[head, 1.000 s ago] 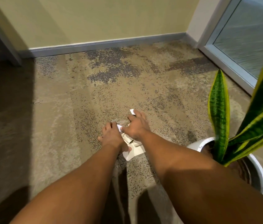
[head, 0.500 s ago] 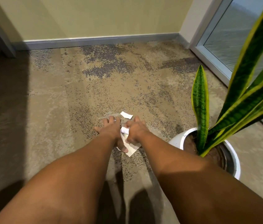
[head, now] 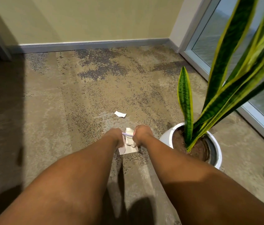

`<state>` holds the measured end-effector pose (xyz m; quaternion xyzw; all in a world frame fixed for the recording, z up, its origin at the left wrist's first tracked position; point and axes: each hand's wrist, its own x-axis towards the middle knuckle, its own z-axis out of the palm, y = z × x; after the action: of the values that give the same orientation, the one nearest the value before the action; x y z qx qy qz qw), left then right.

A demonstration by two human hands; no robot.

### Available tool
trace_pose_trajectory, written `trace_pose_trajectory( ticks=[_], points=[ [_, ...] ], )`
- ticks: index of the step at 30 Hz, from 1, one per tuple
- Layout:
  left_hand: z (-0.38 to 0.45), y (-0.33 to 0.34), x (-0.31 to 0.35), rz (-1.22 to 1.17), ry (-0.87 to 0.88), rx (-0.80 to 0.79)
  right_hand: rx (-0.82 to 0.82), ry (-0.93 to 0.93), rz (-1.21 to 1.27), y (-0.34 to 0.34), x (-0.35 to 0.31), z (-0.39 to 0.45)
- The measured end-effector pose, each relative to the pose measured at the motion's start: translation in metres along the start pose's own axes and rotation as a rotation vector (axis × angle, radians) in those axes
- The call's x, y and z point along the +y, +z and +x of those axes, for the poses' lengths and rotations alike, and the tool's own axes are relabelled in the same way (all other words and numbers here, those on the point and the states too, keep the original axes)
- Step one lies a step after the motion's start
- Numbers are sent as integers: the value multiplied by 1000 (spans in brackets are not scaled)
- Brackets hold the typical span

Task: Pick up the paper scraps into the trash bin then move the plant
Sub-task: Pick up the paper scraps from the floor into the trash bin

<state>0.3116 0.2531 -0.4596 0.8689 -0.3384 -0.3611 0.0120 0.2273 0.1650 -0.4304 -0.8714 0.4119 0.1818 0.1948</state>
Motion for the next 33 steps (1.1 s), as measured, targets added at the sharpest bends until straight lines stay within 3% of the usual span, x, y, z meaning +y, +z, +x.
trace_pose_trajectory(
  ticks=[8,11,23,33],
  points=[
    [-32,-26,8,135,3,32,-2,36,259,-11,6,-34],
    [-45,-32,11,223,-3,-27,47,25,333,-17,7,-49],
    [-116,-48,51,272,20,-55,160,-110,310,-66,32,-120],
    [-153,-75,113,170,109,-123,196,-59,346,-108,104,-159]
  ],
)
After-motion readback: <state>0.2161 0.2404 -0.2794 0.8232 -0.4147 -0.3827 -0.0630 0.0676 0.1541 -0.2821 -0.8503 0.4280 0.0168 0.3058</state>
